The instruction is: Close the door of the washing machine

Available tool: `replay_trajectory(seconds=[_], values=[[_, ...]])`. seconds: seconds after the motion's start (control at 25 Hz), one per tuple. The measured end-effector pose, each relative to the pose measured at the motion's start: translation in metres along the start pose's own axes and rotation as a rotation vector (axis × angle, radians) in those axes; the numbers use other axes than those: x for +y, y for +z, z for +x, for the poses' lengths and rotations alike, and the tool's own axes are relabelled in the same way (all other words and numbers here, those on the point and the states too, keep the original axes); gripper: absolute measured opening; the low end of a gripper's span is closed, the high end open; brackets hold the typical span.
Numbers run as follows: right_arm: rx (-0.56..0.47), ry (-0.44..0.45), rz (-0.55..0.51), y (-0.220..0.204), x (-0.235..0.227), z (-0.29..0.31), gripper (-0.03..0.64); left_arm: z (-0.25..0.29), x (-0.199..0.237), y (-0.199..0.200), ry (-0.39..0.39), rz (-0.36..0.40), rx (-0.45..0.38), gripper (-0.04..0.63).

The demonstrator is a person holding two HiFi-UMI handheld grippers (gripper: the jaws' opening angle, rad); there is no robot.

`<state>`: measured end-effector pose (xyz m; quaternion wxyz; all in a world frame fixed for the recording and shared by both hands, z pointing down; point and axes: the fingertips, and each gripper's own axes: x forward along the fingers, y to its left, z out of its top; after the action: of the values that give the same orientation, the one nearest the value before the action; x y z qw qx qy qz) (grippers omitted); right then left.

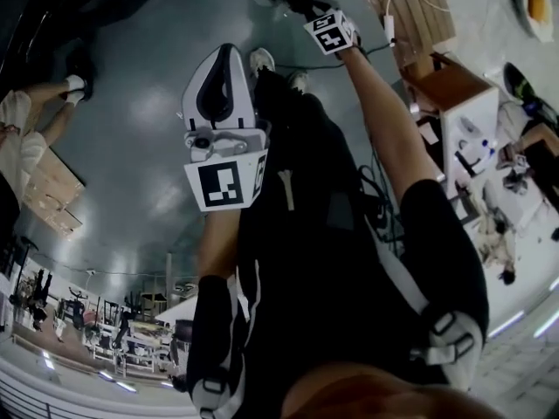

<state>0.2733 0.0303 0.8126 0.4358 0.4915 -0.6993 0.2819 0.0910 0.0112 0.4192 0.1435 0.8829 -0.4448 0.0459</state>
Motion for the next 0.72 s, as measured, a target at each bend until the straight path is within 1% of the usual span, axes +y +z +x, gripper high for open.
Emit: replay_trajectory(seconds=[0.16,0.28,0.32,0.56,0.72], values=[[-0.034,0.009,0.039,0.001,0.019,0.0,0.057,-0.034,-0.007,-0.008,0.032,0.014,-0.013,0.005],[-0.026,0.006,0.048,-0.005,0.033,-0.002,0.057,-0.06,-0.009,-0.004,0.086,-0.01,-0.041,0.005],[-0.031,0.005,0.046,-0.005,0.038,-0.002,0.057,-0.068,-0.007,-0.004,0.103,-0.007,-0.048,0.005],[-0.08,-0.004,0.052,0.001,0.073,0.002,0.058,-0.103,0.011,0.001,0.187,0.014,-0.069,0.005],[-0.112,0.018,0.045,0.014,0.108,0.008,0.061,-0.12,0.039,-0.003,0.205,0.045,-0.057,0.005]])
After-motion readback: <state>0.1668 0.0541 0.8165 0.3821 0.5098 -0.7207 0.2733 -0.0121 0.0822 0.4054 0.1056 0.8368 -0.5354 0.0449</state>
